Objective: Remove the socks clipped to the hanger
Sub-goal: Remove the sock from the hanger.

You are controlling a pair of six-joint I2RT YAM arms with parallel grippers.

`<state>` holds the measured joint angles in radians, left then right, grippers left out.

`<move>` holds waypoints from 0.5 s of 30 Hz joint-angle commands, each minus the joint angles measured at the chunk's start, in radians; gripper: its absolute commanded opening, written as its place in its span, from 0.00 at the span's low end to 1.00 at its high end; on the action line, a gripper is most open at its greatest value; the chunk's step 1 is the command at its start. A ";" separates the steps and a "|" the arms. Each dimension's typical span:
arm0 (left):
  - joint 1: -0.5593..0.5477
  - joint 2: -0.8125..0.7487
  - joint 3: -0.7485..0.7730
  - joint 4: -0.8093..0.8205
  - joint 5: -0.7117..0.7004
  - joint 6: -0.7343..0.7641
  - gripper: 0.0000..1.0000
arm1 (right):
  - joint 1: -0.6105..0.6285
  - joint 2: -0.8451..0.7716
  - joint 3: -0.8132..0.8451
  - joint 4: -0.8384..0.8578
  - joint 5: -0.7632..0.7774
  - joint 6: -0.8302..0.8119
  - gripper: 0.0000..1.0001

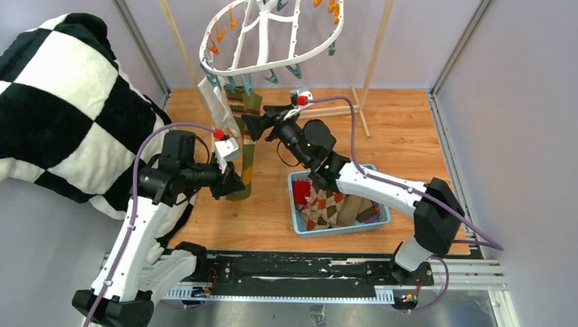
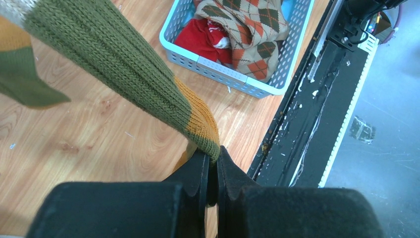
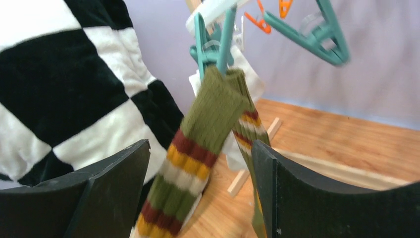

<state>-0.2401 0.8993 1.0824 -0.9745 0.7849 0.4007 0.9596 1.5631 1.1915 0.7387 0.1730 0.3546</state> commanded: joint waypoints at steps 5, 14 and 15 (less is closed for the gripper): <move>-0.019 -0.011 0.020 -0.027 0.024 -0.007 0.00 | 0.005 0.187 0.319 -0.019 -0.025 -0.136 0.76; -0.024 -0.020 0.018 -0.027 0.023 -0.013 0.00 | -0.024 0.310 0.514 -0.080 0.006 -0.167 0.71; -0.024 -0.019 0.018 -0.027 0.024 -0.013 0.00 | -0.026 0.317 0.525 -0.085 0.007 -0.166 0.70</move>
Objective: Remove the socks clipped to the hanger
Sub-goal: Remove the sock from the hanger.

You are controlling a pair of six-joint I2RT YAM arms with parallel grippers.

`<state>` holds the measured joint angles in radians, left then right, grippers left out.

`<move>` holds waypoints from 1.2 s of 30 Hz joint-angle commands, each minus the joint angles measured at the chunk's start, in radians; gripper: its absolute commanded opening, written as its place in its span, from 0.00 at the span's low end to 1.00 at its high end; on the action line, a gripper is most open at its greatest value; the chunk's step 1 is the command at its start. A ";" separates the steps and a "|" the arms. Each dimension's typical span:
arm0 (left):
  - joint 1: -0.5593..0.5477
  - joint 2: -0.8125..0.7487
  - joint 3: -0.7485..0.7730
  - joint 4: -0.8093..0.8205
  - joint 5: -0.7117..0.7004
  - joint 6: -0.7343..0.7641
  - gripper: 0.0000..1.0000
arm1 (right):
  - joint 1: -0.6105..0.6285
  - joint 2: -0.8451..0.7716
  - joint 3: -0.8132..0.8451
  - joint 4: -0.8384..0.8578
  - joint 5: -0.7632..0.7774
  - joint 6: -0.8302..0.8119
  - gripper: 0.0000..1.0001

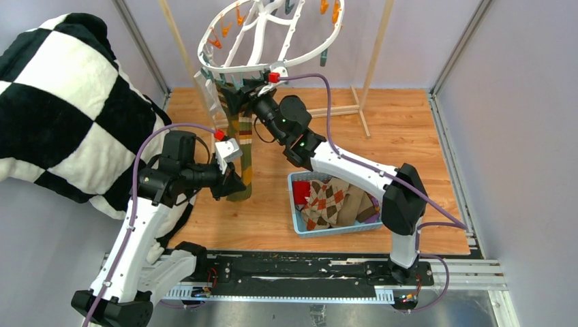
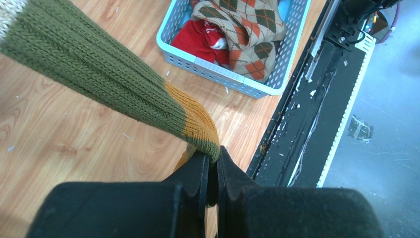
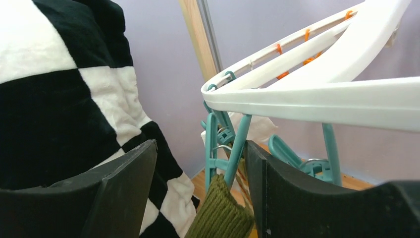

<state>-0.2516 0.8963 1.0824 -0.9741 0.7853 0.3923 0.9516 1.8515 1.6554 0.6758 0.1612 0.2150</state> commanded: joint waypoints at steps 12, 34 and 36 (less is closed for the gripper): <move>-0.014 -0.024 0.004 -0.028 0.017 0.003 0.00 | -0.049 0.054 0.111 -0.013 0.018 0.015 0.49; -0.014 -0.029 0.027 -0.028 0.002 0.019 0.00 | -0.098 -0.203 -0.306 0.102 -0.240 0.204 1.00; -0.014 -0.031 0.032 -0.028 0.005 0.024 0.00 | -0.102 -0.286 -0.431 0.152 -0.277 0.230 1.00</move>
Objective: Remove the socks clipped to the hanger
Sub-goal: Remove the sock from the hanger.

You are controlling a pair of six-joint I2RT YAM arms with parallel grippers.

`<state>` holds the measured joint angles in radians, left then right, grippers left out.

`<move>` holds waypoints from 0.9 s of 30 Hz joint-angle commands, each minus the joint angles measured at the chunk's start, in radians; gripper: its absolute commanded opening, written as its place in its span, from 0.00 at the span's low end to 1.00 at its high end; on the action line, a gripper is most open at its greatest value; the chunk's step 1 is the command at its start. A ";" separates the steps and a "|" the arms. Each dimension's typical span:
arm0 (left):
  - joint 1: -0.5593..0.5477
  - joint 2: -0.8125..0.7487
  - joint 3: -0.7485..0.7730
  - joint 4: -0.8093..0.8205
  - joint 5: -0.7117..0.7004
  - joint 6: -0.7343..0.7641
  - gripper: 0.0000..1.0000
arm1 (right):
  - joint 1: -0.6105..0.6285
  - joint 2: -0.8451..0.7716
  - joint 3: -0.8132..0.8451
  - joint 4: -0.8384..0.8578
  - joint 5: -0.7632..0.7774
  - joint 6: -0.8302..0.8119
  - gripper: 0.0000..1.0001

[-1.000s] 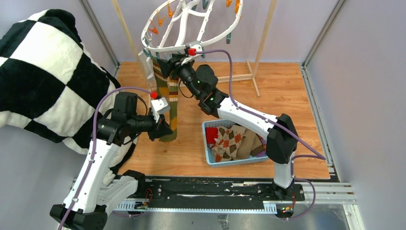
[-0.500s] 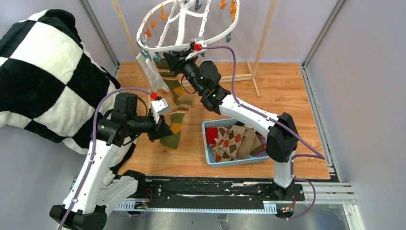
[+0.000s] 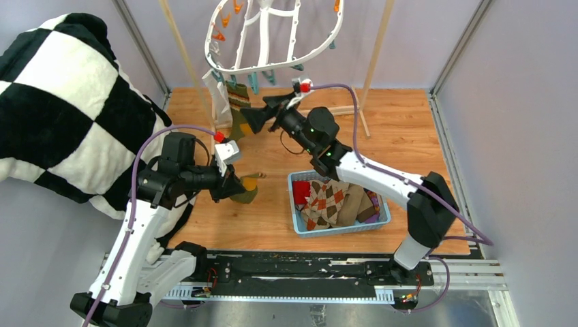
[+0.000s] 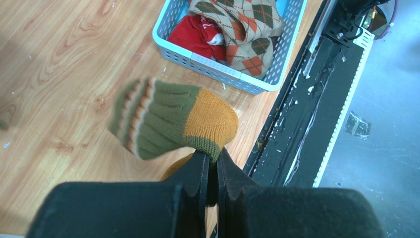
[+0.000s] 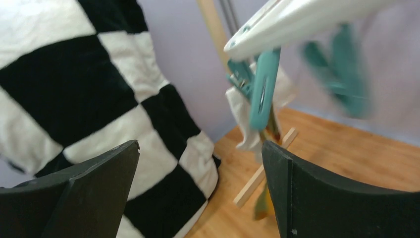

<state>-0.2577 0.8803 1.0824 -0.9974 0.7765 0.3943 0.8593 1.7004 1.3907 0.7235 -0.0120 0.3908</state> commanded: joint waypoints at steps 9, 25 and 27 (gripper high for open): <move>-0.009 -0.008 0.072 -0.004 0.021 0.025 0.00 | -0.019 -0.326 -0.532 0.246 -0.468 0.163 1.00; -0.012 0.001 0.162 -0.004 0.064 -0.026 0.00 | 0.058 -0.150 -0.472 0.296 -0.743 0.101 1.00; -0.012 0.002 0.170 -0.004 0.068 -0.030 0.00 | 0.070 -0.137 -0.472 0.307 -0.749 0.099 0.99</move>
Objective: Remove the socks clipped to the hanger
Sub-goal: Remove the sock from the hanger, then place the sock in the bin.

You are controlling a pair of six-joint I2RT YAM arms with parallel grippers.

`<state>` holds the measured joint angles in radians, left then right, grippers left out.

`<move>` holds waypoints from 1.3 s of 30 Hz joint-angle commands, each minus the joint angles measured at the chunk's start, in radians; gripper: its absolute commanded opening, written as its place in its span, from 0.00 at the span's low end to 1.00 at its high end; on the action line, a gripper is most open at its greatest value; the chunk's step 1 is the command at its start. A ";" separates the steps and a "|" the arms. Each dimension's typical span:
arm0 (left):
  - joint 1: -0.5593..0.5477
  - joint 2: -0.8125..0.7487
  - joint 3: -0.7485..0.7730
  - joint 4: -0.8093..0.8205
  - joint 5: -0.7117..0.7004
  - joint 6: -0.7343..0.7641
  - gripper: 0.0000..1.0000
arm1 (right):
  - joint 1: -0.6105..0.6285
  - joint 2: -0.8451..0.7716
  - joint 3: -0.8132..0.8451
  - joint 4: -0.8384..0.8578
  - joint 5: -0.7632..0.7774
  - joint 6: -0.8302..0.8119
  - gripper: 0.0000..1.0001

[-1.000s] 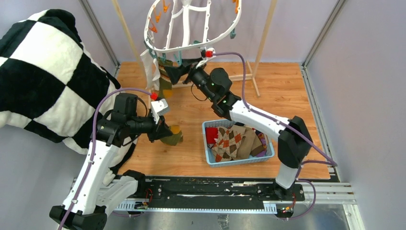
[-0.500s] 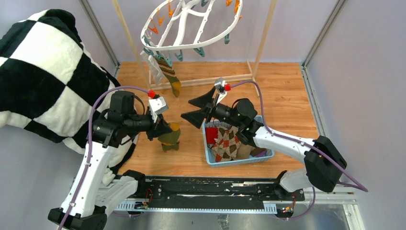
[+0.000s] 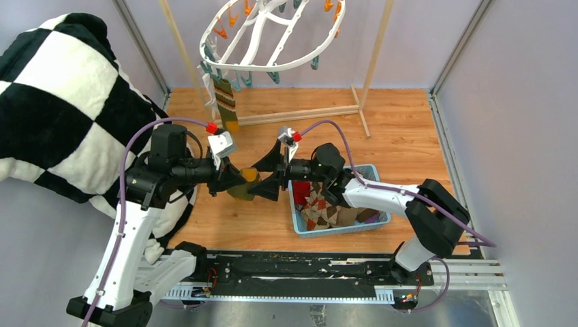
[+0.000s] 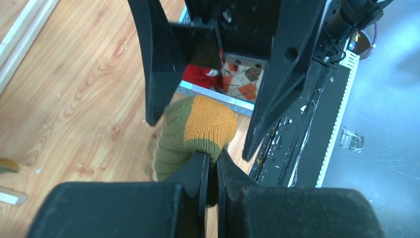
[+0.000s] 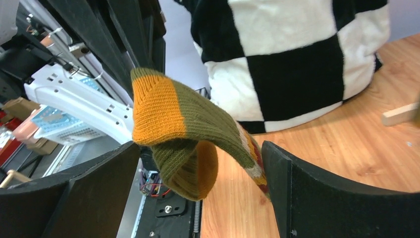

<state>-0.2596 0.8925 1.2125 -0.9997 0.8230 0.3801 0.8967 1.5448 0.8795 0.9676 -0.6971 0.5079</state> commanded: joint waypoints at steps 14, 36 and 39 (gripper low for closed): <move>-0.009 0.032 0.078 -0.002 -0.162 -0.085 1.00 | -0.049 -0.223 -0.045 -0.316 0.013 -0.118 0.00; 0.238 0.161 0.105 0.003 -0.299 -0.093 1.00 | -0.163 -0.806 -0.278 -1.405 0.696 -0.148 0.30; 0.242 0.152 0.105 0.003 -0.324 -0.095 1.00 | -0.184 -0.734 -0.260 -1.404 0.697 -0.164 0.35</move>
<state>-0.0273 1.0695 1.2835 -0.9977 0.5129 0.2955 0.7437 0.7589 0.6106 -0.4007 -0.0490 0.3325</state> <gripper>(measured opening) 0.994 0.339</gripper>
